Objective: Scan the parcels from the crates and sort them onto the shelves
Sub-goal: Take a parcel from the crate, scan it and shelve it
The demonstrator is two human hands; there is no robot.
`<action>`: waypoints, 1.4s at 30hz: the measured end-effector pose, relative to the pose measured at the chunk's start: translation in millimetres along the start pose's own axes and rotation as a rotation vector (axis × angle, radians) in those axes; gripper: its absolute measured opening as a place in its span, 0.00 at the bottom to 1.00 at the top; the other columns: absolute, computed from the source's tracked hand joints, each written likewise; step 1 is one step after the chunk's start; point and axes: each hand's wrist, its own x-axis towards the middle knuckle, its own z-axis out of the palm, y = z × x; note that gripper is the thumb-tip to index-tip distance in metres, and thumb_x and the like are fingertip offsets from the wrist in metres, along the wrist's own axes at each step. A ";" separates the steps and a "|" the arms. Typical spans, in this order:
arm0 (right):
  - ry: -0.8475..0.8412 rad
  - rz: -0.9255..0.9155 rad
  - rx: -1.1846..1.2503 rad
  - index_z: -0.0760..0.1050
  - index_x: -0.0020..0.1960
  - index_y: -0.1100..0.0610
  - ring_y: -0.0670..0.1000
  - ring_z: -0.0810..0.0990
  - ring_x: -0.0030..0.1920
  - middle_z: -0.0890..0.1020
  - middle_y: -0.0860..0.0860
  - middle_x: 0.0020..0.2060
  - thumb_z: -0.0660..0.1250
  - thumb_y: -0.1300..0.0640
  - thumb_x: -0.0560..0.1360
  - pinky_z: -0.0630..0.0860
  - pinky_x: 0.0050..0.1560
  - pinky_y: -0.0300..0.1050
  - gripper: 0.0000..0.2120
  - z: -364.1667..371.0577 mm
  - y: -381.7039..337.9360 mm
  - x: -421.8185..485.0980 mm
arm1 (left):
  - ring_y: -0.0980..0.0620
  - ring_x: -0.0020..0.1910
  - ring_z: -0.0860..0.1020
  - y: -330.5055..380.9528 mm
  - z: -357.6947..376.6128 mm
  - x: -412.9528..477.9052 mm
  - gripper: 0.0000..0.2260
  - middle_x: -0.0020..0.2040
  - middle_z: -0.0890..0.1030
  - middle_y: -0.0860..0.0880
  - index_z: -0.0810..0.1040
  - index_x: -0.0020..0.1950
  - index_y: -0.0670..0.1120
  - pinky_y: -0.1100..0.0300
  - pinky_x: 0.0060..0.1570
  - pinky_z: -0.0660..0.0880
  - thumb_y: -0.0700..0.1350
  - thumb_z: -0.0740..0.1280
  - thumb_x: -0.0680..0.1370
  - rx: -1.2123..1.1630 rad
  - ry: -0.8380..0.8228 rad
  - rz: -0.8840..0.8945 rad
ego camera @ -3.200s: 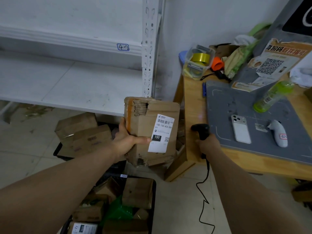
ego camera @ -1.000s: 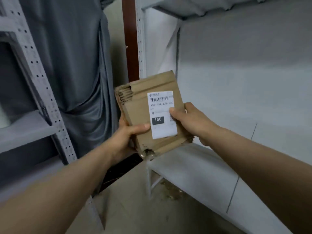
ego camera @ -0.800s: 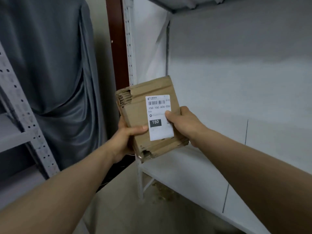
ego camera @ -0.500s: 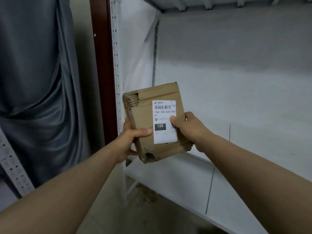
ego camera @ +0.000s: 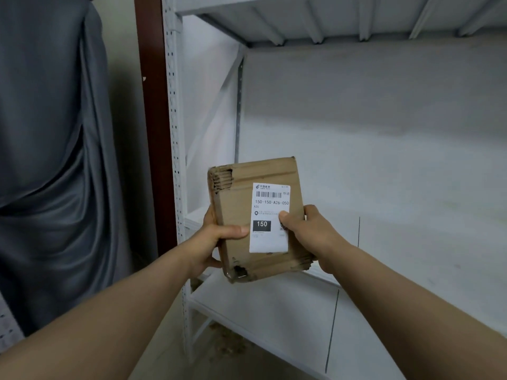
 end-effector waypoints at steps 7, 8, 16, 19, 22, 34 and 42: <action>0.042 0.021 0.003 0.67 0.67 0.52 0.53 0.79 0.56 0.79 0.49 0.59 0.66 0.42 0.79 0.77 0.61 0.57 0.22 -44.1 11.2 -3.5 | 0.47 0.62 0.77 -0.8 47.7 9.4 0.44 0.63 0.79 0.54 0.65 0.71 0.66 0.39 0.53 0.79 0.52 0.80 0.58 -0.026 -0.049 0.010; 0.043 0.016 0.008 0.67 0.67 0.52 0.52 0.79 0.56 0.79 0.49 0.58 0.66 0.42 0.79 0.77 0.60 0.57 0.22 -49.9 11.4 -1.8 | 0.47 0.61 0.77 1.4 53.4 11.9 0.44 0.63 0.79 0.54 0.65 0.70 0.66 0.40 0.52 0.80 0.52 0.80 0.58 -0.022 -0.047 0.018; 0.061 -0.058 0.035 0.67 0.68 0.52 0.53 0.79 0.56 0.79 0.49 0.59 0.66 0.43 0.79 0.78 0.59 0.55 0.22 -112.5 2.0 28.8 | 0.45 0.62 0.78 40.7 105.8 44.0 0.45 0.62 0.81 0.53 0.67 0.69 0.65 0.35 0.56 0.78 0.53 0.81 0.55 0.003 -0.039 0.092; 0.073 -0.120 0.033 0.67 0.68 0.52 0.53 0.78 0.57 0.78 0.49 0.60 0.66 0.44 0.79 0.77 0.57 0.53 0.22 -134.8 -7.4 48.6 | 0.45 0.62 0.78 59.1 121.9 60.2 0.46 0.62 0.80 0.52 0.67 0.69 0.65 0.34 0.58 0.77 0.53 0.81 0.54 0.001 -0.018 0.147; 0.056 -0.136 0.027 0.66 0.67 0.52 0.53 0.78 0.56 0.78 0.49 0.59 0.66 0.43 0.79 0.78 0.51 0.54 0.21 -141.8 -13.9 70.2 | 0.44 0.62 0.77 68.6 127.3 72.9 0.47 0.62 0.80 0.51 0.66 0.71 0.63 0.33 0.58 0.76 0.53 0.80 0.54 -0.002 0.013 0.172; 0.030 -0.214 0.098 0.66 0.65 0.52 0.49 0.79 0.52 0.79 0.47 0.55 0.69 0.45 0.78 0.77 0.47 0.50 0.21 -113.6 -29.1 154.5 | 0.47 0.68 0.69 101.5 81.9 140.1 0.43 0.65 0.75 0.56 0.63 0.74 0.61 0.36 0.73 0.57 0.47 0.79 0.63 0.132 0.096 0.190; -0.026 -0.153 0.103 0.59 0.71 0.52 0.49 0.79 0.50 0.79 0.49 0.56 0.73 0.52 0.75 0.75 0.43 0.46 0.32 -16.9 -42.0 251.6 | 0.51 0.58 0.77 104.1 -21.4 237.7 0.28 0.58 0.82 0.53 0.72 0.70 0.52 0.54 0.50 0.75 0.37 0.75 0.73 0.221 0.202 0.091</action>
